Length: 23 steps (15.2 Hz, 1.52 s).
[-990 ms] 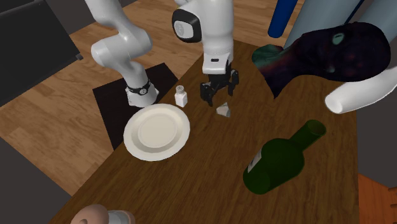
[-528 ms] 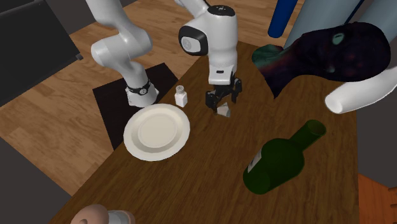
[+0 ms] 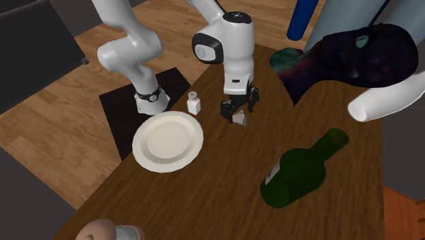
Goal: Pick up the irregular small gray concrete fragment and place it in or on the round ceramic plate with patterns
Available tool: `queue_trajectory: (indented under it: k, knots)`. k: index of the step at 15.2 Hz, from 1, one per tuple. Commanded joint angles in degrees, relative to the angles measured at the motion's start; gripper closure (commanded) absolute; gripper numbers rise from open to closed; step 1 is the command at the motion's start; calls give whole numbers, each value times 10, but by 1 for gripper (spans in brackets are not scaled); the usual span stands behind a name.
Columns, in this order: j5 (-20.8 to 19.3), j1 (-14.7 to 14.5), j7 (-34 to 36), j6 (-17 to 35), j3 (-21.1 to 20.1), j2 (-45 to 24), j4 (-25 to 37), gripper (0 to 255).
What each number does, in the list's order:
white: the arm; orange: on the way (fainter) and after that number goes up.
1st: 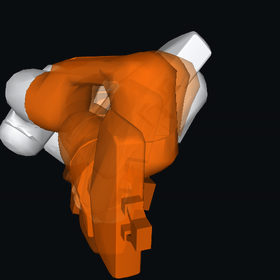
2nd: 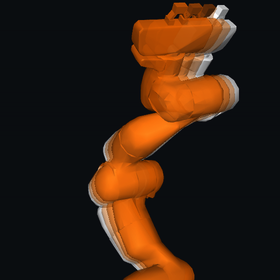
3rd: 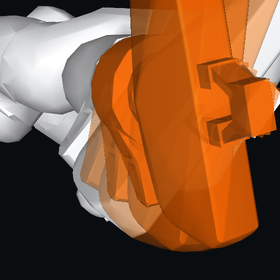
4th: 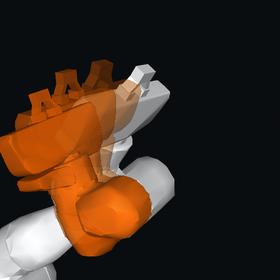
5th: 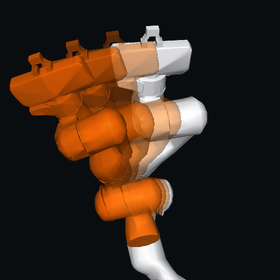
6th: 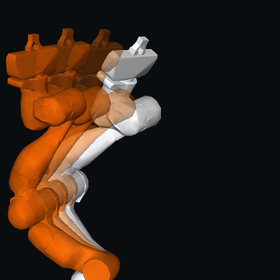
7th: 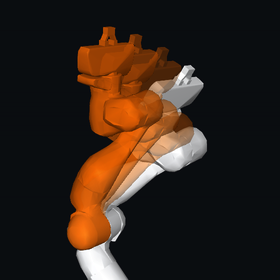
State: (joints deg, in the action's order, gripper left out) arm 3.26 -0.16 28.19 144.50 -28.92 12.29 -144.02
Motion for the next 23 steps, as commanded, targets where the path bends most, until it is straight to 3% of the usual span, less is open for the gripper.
queue_trajectory:
  k: [1, 2, 11, 23]
  knots:
    - [0, 0, 0, 0, 0, 0, 0, 0]
    - [0, 0, 0, 0, 0, 0, 0, 255]
    - [0, 0, 0, 0, 0, 0, 0, 255]
    - [28, -11, -26, -103, 21, 58, 49, 255]
